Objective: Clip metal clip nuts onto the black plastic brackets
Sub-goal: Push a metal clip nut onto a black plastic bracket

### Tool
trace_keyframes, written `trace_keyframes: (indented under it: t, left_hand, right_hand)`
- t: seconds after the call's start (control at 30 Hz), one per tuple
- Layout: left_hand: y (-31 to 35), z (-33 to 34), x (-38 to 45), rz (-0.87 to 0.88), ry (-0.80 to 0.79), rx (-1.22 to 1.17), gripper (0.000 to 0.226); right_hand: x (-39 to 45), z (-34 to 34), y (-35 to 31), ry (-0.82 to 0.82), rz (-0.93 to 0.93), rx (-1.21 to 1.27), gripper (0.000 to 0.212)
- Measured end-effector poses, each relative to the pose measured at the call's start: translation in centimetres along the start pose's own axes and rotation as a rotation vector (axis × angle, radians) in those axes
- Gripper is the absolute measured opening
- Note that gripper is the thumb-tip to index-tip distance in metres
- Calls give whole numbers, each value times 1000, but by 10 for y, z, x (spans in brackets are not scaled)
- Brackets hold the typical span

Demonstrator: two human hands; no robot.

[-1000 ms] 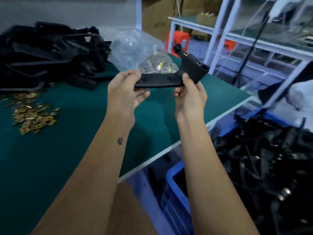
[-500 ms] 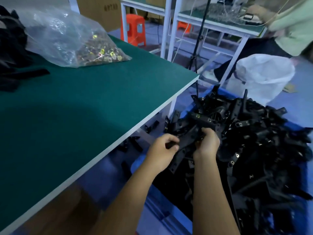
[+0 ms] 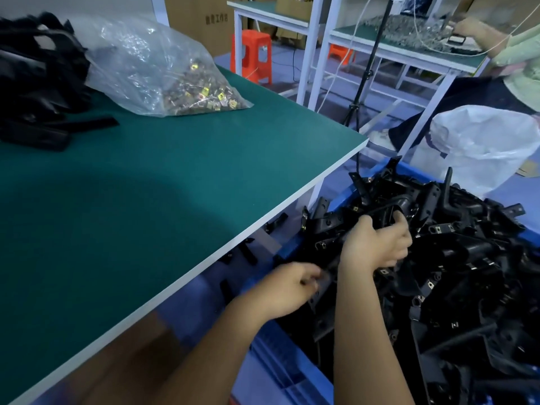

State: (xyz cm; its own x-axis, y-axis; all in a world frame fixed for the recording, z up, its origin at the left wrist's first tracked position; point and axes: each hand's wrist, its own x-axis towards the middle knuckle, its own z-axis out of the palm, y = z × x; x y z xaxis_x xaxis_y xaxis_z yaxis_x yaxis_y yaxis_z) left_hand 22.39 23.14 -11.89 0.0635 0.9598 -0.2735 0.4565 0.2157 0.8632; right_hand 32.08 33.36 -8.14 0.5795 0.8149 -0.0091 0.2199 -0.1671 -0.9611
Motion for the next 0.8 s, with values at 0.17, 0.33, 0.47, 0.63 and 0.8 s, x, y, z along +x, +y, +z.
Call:
trace_keyframes:
  t: [0.17,0.33,0.47,0.63,0.8]
  left_hand:
    - [71,-70,-20,242,297,-138,18]
    - [67,-139,-71,261,513,-226,26]
    - [28,-188,-118,128,793,-178,24]
    - [-29,-247,-183,-31,1346,-123,30]
    - [-81,-275,-250,-66,1746,-399,26]
  right_hand:
    - [-42,19,-71,-69,-147,336,44]
    - [-115,59,-126,-415,-381,518,24]
    - [-189,102,-135,-834,-671,314,23]
    - [-267,156,-128,-1205,-1052,-130,33]
    - [-306,196,-128,-1172,-1008,-290,61]
